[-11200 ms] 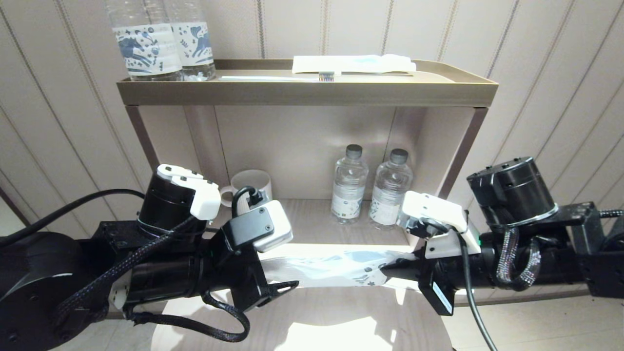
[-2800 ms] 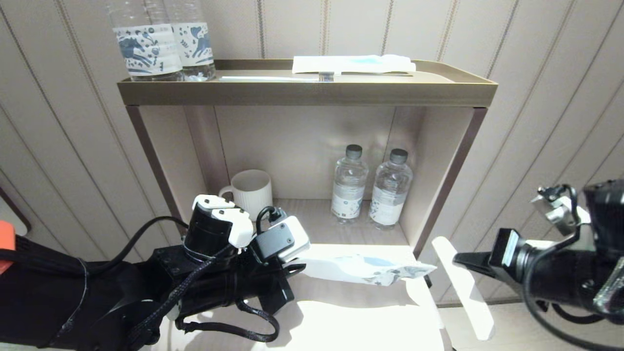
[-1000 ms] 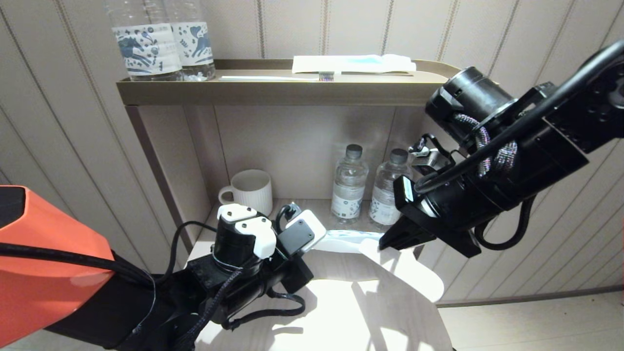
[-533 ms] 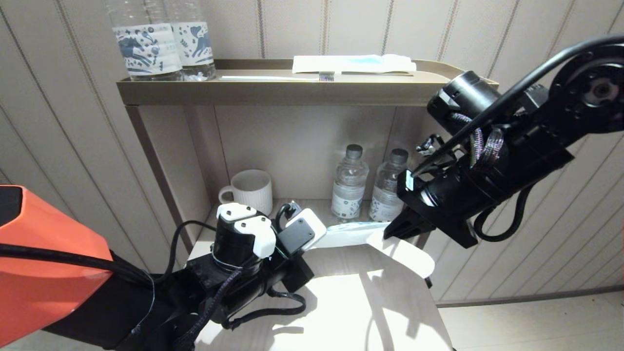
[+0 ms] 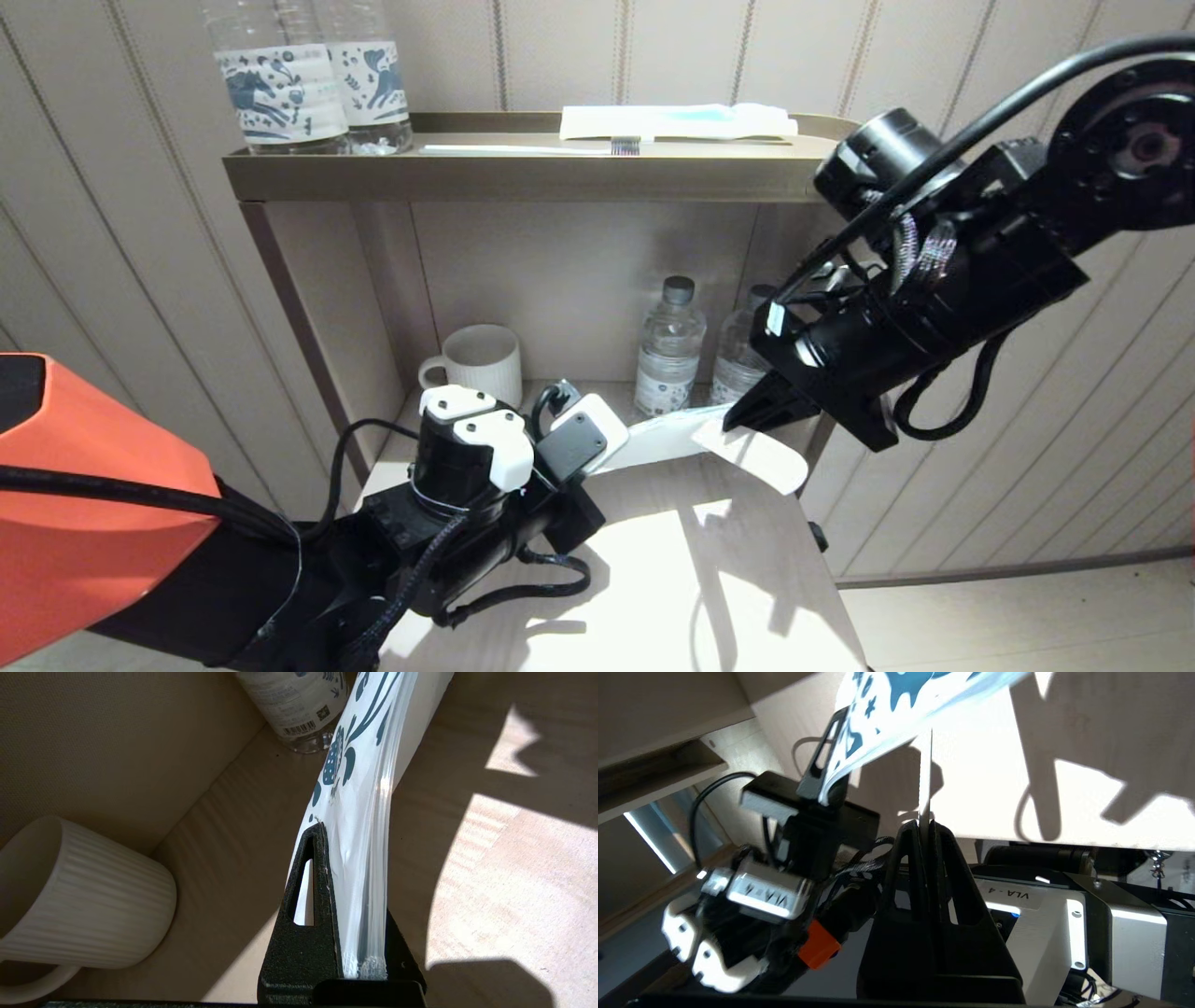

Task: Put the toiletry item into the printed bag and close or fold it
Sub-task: Place the comb into the storage bag

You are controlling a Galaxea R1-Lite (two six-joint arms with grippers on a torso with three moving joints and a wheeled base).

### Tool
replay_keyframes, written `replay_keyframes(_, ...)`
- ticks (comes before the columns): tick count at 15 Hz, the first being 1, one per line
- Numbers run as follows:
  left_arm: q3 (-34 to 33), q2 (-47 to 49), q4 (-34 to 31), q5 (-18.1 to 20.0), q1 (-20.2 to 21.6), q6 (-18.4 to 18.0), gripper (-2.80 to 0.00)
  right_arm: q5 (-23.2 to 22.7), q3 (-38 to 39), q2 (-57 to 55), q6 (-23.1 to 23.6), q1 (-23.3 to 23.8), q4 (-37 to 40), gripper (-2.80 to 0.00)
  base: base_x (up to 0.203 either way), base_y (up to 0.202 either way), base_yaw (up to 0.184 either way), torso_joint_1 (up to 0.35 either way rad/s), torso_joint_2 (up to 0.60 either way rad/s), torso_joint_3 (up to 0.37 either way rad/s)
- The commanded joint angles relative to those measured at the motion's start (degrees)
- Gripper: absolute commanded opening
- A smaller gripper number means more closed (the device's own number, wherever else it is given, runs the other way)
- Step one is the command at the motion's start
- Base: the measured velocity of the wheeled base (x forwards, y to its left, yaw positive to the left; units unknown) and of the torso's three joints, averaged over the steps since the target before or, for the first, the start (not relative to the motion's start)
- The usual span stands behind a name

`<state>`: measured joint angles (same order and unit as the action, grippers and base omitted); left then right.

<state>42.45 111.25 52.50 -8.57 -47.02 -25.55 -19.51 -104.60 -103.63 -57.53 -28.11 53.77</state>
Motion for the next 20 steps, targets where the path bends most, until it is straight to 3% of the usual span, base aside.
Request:
replay_keyframes(1, 0.7, 0.7, 0.4, -0.2, 0.0, 0.0, -2.8, -0.1, 0.0, 3.2, -0.3, -0.2, 0.3, -2.8, 0.0, 0.0, 0.0, 0.0, 0.0, 0.0)
replay_keyframes(4, 1.1, 2.8, 3.4, -3.7, 0.0, -0.3, -2.8, -0.3, 0.0, 3.0, -0.7, 0.3, 0.3, -2.8, 0.0, 0.0, 0.0, 0.0, 0.0, 0.0)
replay_keyframes(6, 1.1, 3.9, 6.0, -4.0, 0.0, -1.3, -2.8, -0.3, 0.1, 2.8, -0.7, 0.3, 0.3, -2.8, 0.0, 0.0, 0.0, 0.0, 0.0, 0.0)
replay_keyframes(20, 1.0, 4.1, 6.1, -4.1, 0.0, -1.4, -2.8, -0.3, 0.1, -3.1, -0.5, 0.6, -0.1, -2.8, 0.0, 0.0, 0.0, 0.0, 0.0, 0.0)
